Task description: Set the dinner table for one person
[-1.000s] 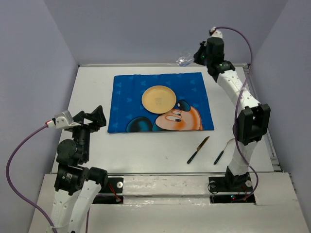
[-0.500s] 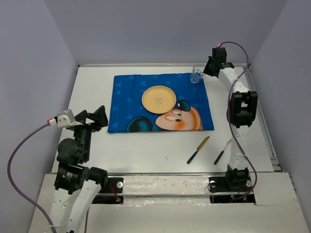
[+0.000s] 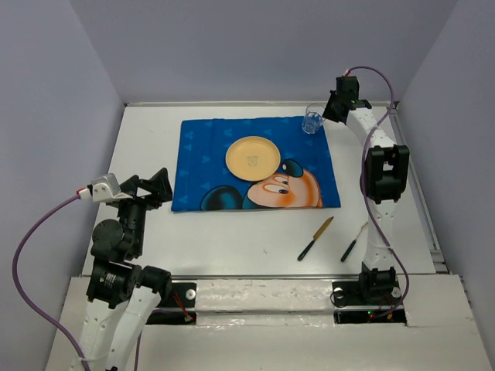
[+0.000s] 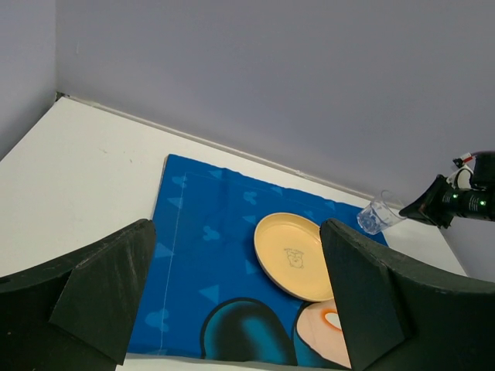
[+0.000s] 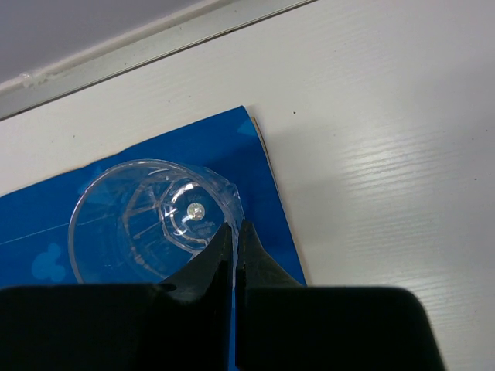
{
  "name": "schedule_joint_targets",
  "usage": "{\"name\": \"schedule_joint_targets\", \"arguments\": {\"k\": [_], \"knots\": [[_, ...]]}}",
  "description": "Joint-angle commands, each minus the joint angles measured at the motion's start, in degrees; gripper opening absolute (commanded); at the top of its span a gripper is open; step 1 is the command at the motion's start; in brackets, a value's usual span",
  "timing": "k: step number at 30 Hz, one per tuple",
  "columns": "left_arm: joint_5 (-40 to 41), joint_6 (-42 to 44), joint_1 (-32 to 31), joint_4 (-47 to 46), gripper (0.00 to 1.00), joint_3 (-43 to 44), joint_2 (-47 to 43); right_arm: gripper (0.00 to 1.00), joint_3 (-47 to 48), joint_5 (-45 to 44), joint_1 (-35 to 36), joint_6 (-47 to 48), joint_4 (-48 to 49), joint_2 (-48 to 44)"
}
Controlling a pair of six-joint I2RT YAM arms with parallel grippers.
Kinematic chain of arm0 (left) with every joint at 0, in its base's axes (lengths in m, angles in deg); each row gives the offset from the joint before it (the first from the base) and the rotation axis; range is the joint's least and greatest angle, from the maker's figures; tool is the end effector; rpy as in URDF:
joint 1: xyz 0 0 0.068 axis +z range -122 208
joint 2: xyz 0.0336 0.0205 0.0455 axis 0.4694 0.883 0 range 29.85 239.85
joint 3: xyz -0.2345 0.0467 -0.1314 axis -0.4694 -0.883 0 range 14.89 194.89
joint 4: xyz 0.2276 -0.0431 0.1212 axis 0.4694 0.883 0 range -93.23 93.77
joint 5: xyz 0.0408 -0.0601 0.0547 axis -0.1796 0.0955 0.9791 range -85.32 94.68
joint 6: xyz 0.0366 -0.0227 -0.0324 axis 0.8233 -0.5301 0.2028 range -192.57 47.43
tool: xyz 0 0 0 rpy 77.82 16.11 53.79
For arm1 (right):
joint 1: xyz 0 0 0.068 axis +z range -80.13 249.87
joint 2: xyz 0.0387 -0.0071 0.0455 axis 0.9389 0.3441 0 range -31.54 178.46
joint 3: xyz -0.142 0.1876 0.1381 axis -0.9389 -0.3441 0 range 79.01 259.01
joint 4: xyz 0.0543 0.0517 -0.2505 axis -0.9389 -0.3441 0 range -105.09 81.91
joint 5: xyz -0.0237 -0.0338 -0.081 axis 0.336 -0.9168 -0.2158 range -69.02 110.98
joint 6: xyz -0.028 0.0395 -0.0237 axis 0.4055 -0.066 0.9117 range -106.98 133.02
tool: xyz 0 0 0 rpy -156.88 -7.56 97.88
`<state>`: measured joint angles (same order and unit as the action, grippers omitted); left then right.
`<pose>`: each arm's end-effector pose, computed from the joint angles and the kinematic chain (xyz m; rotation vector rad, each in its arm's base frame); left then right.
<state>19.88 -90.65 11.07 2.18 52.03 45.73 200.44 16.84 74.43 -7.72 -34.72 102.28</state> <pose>0.0763 -0.0135 0.3601 -0.2411 1.2895 -0.3501 0.5385 0.0404 0.2411 0.3556 2.2262 0.1557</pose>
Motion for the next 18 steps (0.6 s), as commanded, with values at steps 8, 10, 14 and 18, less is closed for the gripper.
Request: {"name": "schedule_joint_targets", "arguments": {"k": [8, 10, 14, 18], "knots": [[-0.26, 0.95, -0.21, -2.77, 0.99, 0.65, -0.50, 0.14, 1.97, 0.09, 0.19, 1.57, 0.35, 1.00], [-0.26, 0.86, -0.21, -2.77, 0.99, 0.65, -0.59, 0.15, 2.32, 1.06, 0.19, 1.57, 0.09, 1.27], [-0.17, 0.86, -0.21, -2.69, 0.99, 0.65, -0.94, 0.23, 3.20, 2.03, 0.19, 1.40, -0.61, 1.88], [-0.17, 0.77, -0.30, -2.68, 0.99, 0.65, -1.11, 0.32, 3.73, 2.56, 0.19, 0.87, -1.05, 1.62]]}}
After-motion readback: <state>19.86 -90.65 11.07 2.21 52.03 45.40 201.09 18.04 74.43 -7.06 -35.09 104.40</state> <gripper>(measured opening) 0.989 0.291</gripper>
